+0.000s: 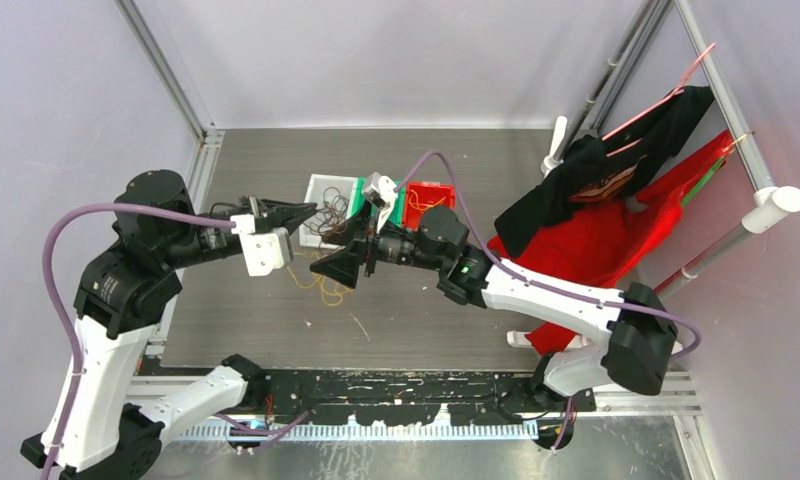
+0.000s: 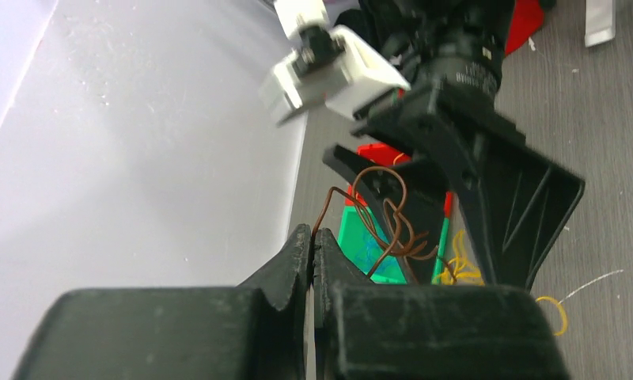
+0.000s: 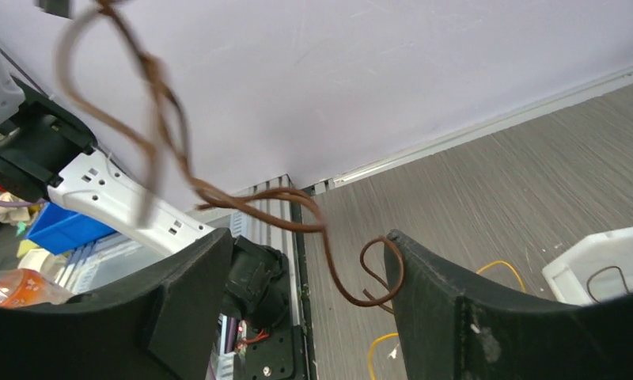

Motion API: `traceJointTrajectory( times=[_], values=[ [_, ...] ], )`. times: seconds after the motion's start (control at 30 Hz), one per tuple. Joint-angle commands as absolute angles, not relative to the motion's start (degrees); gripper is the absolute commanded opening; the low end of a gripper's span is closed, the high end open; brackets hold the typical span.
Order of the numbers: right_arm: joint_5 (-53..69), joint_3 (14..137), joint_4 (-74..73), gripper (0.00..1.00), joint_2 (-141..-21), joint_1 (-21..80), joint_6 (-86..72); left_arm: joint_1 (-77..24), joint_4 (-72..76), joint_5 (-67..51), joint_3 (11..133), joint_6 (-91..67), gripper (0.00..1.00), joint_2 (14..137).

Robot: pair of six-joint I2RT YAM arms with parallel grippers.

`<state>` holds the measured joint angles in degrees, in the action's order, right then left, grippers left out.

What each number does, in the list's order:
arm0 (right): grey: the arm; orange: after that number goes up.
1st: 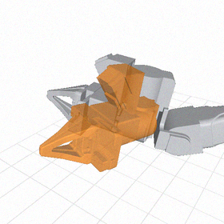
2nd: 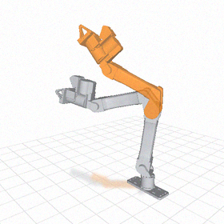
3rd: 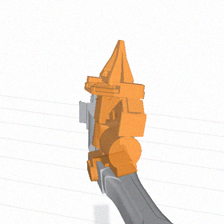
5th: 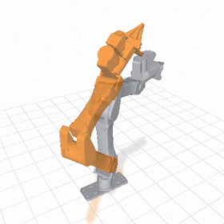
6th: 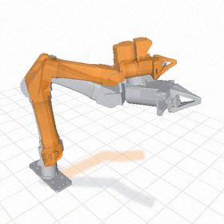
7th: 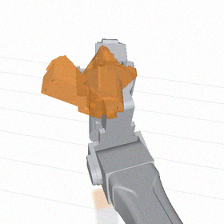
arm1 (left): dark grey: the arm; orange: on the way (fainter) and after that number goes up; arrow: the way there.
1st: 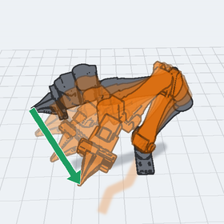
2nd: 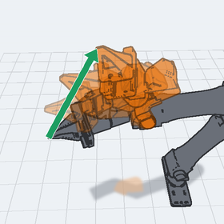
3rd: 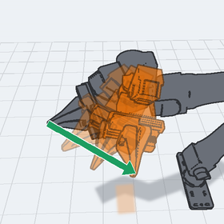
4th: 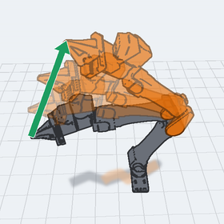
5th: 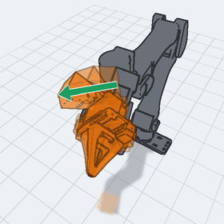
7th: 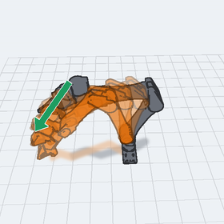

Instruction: Untangle the cables

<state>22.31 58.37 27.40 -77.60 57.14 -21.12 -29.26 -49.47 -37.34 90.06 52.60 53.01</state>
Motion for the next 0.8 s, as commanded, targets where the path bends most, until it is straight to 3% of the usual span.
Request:
traceJointTrajectory(
  times=[0.0,0.2,0.47,0.77],
  values=[
    [23.20,60.58,37.64,0.72,-81.72,57.36,-23.89,-29.50,-46.06,-39.06,95.21,47.82,0.00,54.19],
    [18.09,54.90,41.64,0.54,-86.23,57.44,-25.36,-29.45,-44.70,-38.19,100.87,45.07,0.00,56.22],
    [11.99,47.64,47.15,0.38,-87.80,57.53,-27.50,-29.49,-43.44,-36.53,106.59,43.74,0.00,58.42],
    [8.55,41.71,46.23,0.13,-88.97,58.11,-29.06,-29.44,-39.69,-27.99,116.43,47.81,0.00,63.40]
  ],
)
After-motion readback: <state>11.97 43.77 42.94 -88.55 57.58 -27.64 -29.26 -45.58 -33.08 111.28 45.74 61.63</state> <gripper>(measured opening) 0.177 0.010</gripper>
